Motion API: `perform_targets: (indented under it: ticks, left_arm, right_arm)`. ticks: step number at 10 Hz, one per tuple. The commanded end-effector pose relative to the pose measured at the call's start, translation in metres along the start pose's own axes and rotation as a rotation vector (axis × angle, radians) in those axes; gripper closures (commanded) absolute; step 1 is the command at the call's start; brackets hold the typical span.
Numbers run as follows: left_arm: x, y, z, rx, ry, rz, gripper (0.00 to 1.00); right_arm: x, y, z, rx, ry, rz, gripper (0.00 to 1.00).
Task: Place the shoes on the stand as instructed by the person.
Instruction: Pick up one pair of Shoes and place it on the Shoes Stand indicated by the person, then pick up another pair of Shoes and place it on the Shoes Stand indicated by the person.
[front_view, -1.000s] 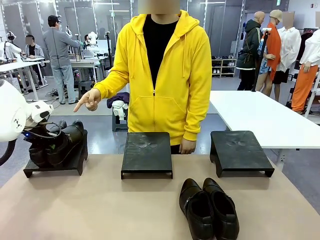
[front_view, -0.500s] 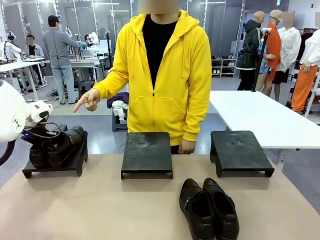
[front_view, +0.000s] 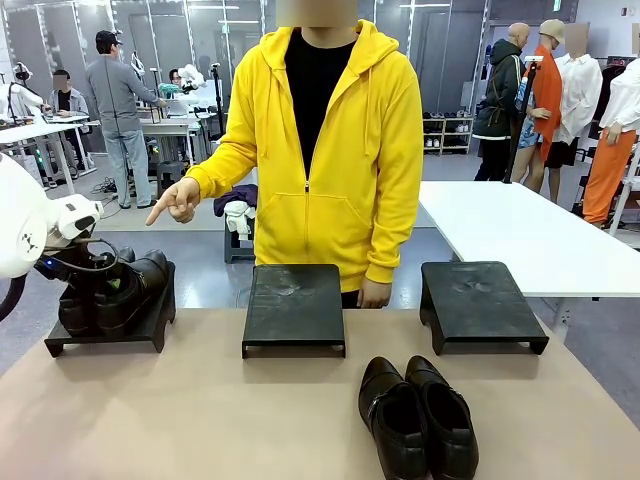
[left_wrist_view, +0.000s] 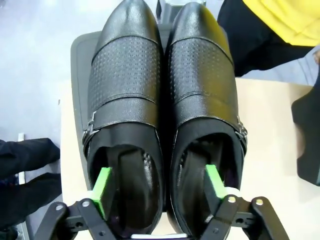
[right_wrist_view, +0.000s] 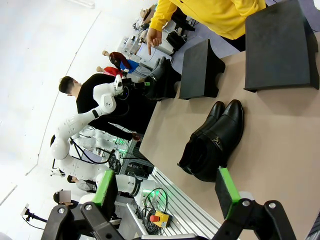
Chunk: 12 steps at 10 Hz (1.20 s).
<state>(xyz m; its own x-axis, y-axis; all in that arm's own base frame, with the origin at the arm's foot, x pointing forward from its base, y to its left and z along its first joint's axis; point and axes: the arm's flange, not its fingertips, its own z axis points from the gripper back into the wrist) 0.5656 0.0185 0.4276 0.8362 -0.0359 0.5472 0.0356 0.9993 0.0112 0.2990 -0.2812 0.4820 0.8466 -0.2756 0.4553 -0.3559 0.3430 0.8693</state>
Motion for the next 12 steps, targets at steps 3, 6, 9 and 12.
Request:
perform_targets:
  ticks: [3, 6, 9, 12]
  left_arm:
    - [-0.01, -0.001, 0.018, -0.01, 0.014, -0.017, 0.0]
    - [0.001, -0.001, 0.01, 0.002, -0.008, -0.006, 0.0]
    - [0.001, -0.001, 0.01, 0.002, -0.008, -0.006, 0.0]
    - [0.001, -0.001, 0.01, 0.002, -0.008, -0.006, 0.0]
  right_arm:
    - [0.0, 0.002, 0.001, 0.01, -0.005, 0.013, 0.0]
    - [0.0, 0.002, 0.001, 0.01, -0.005, 0.013, 0.0]
    - [0.0, 0.002, 0.001, 0.01, -0.005, 0.013, 0.0]
    - [0.0, 0.002, 0.001, 0.01, -0.005, 0.013, 0.0]
